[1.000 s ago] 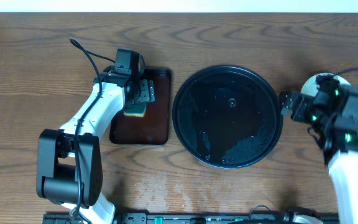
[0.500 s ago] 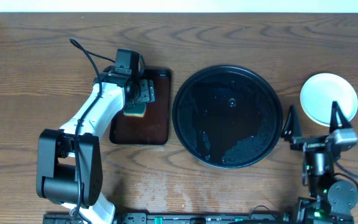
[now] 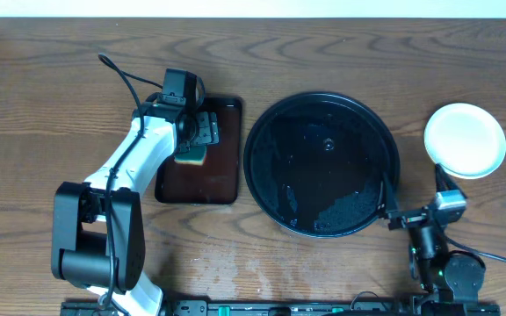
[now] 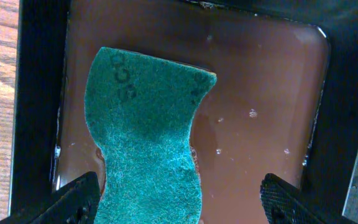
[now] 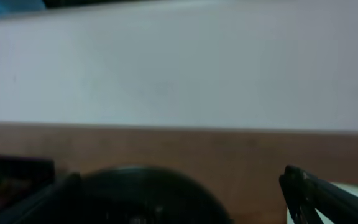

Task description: Clean dirty plates on tray and stack at the side

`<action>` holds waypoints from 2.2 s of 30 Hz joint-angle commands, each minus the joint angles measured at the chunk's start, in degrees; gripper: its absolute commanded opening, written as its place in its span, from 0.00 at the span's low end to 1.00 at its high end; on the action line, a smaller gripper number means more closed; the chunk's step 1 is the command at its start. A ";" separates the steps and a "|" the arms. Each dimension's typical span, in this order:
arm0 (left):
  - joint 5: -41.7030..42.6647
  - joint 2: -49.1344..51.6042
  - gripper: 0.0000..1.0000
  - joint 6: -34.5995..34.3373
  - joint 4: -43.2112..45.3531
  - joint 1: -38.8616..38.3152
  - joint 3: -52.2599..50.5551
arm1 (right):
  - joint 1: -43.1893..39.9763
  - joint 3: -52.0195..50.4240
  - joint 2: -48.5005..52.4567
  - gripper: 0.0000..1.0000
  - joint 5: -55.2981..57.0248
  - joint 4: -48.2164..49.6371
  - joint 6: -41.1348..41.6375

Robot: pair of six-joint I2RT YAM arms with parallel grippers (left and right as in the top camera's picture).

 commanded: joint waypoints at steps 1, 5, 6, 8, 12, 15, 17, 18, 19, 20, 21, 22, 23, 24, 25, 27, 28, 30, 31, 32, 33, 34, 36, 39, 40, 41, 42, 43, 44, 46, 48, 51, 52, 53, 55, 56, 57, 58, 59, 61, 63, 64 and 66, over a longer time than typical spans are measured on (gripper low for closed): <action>-0.70 0.35 0.83 0.52 -0.04 0.09 -0.24 | 0.74 -0.07 -2.25 0.99 0.04 -5.22 -1.14; -0.70 0.35 0.83 0.52 -0.07 0.09 -0.24 | 0.72 -0.20 -4.66 0.99 0.07 -14.05 -1.46; -0.70 0.35 0.84 0.52 -0.04 0.09 -0.24 | 0.74 -0.22 -5.05 0.99 0.02 -13.86 -1.73; -0.70 0.35 0.83 0.52 -0.04 0.09 -0.24 | 0.79 -0.22 -5.18 0.99 0.04 -13.84 -3.98; -0.70 0.35 0.84 0.52 -0.04 0.09 -0.24 | 0.90 -0.22 -5.20 0.99 0.59 -13.86 -7.06; -0.70 0.35 0.83 0.52 -0.04 0.09 -0.24 | 1.31 -0.22 -5.20 0.99 3.63 -13.90 -7.89; -0.70 0.35 0.83 0.52 -0.04 0.09 -0.24 | 2.45 -0.24 -5.20 0.99 8.11 -13.75 -7.76; -0.70 0.35 0.83 0.52 -0.07 0.09 -0.24 | 3.15 -0.24 -5.20 0.99 10.03 -13.62 -7.78; -0.70 0.35 0.84 0.52 -0.04 0.09 -0.24 | 3.72 -0.24 -5.20 0.99 11.39 -13.66 -7.78; -0.70 0.35 0.84 0.52 -0.04 0.09 -0.24 | 4.17 -0.24 -5.20 0.99 12.31 -13.77 -7.78; -0.70 0.35 0.84 0.52 -0.07 0.09 -0.24 | 4.68 -0.26 -5.20 0.99 12.57 -14.27 -7.78; -0.70 0.35 0.84 0.52 -0.04 0.09 -0.24 | 4.87 -0.28 -5.20 0.99 12.55 -14.49 -7.80; -0.70 0.35 0.83 0.52 -0.04 0.09 -0.24 | 5.11 -0.28 -5.20 0.99 12.52 -14.49 -7.80; -0.70 0.35 0.83 0.52 -0.04 0.09 -0.24 | 5.35 -0.28 -5.20 0.99 12.52 -14.49 -7.80; -0.70 0.35 0.83 0.52 -0.04 0.09 -0.24 | 5.51 -0.28 -5.20 0.99 12.52 -14.49 -7.80; -0.70 0.35 0.84 0.52 -0.04 0.09 -0.24 | 5.60 -0.28 -5.20 0.99 12.48 -14.47 -7.76; -0.70 0.35 0.83 0.52 -0.04 0.09 -0.24 | 5.60 -0.28 -5.20 0.99 12.50 -14.40 -7.78; -0.70 0.35 0.84 0.52 -0.04 0.09 -0.24 | 5.60 -0.28 -5.20 0.99 12.50 -14.38 -7.78; -0.70 0.35 0.83 0.52 -0.04 0.09 -0.24 | 5.60 -0.28 -5.18 0.99 12.50 -14.38 -7.78; -0.70 0.35 0.84 0.52 -0.07 0.09 -0.24 | 5.60 -0.28 -5.18 0.99 12.50 -14.38 -7.78; -0.70 0.35 0.84 0.52 -0.04 0.09 -0.24 | 5.60 -0.28 -5.18 0.99 12.50 -14.38 -7.78; -0.70 0.35 0.84 0.52 -0.04 0.09 -0.24 | 5.60 -0.28 -5.18 0.99 12.50 -14.38 -7.78; -0.70 0.35 0.83 0.52 -0.04 0.09 -0.24 | 5.60 -0.28 -5.18 0.99 12.50 -14.38 -7.78; -0.70 0.35 0.83 0.52 -0.04 0.09 -0.24 | 5.60 -0.28 -5.18 0.99 12.50 -14.38 -7.78; -0.70 0.35 0.83 0.52 -0.07 0.09 -0.24 | 5.60 -0.28 -5.18 0.99 12.50 -14.38 -7.78; -0.70 0.35 0.83 0.52 -0.04 0.09 -0.24 | 5.60 -0.28 -5.18 0.99 12.50 -14.38 -7.78; -0.70 0.35 0.84 0.52 -0.04 0.09 -0.24 | 5.60 -0.28 -5.18 0.99 12.50 -14.38 -7.76; -0.70 0.35 0.83 0.52 -0.04 0.09 -0.24 | 5.60 -0.28 -5.18 0.99 12.50 -14.38 -7.78; -0.70 0.35 0.83 0.52 -0.04 0.09 -0.24 | 5.60 -0.28 -5.18 0.99 12.50 -14.38 -7.78; -0.70 0.35 0.84 0.52 -0.04 0.09 -0.24 | 5.60 -0.28 -5.18 0.99 12.50 -14.38 -7.78; -0.70 0.35 0.84 0.52 -0.04 0.09 -0.24 | 5.60 -0.28 -5.18 0.99 12.50 -14.38 -7.78; -0.70 0.35 0.84 0.52 -0.04 0.09 -0.24 | 5.60 -0.28 -5.18 0.99 12.50 -14.38 -7.78; -0.70 0.35 0.84 0.52 -0.04 0.09 -0.24 | 5.60 -0.28 -5.18 0.99 12.50 -14.38 -7.78; -0.70 0.35 0.84 0.52 -0.04 0.09 -0.24 | 5.60 -0.28 -5.18 0.99 12.50 -14.38 -7.78; -0.70 0.35 0.84 0.52 -0.07 0.09 -0.24 | 5.60 -0.28 -5.18 0.99 12.50 -14.38 -7.78; -0.70 0.35 0.84 0.52 -0.04 0.09 -0.24 | 5.60 -0.28 -5.18 0.99 12.50 -14.38 -7.78; -0.70 0.35 0.84 0.52 -0.04 0.09 -0.24 | 5.60 -0.28 -5.18 0.99 12.50 -14.38 -7.78; -0.70 0.35 0.84 0.52 -0.04 0.09 -0.24 | 5.60 -0.28 -5.18 0.99 12.50 -14.38 -7.78; -0.70 0.35 0.83 0.52 -0.04 0.09 -0.24 | 5.60 -0.28 -5.18 0.99 12.50 -14.38 -7.78; -0.68 0.35 0.84 0.52 -0.04 0.09 -0.24 | 5.60 -0.28 -5.18 0.99 12.50 -14.38 -7.78; -0.70 0.35 0.84 0.52 -0.04 0.09 -0.24 | 5.60 -0.28 -5.18 0.99 12.50 -14.38 -7.78; -0.70 0.35 0.84 0.52 -0.04 0.09 -0.24 | 5.60 -0.28 -5.18 0.99 12.50 -14.38 -7.78; -0.70 0.33 0.84 0.52 -0.04 0.09 -0.24 | 5.60 -0.28 -5.18 0.99 12.50 -14.38 -7.78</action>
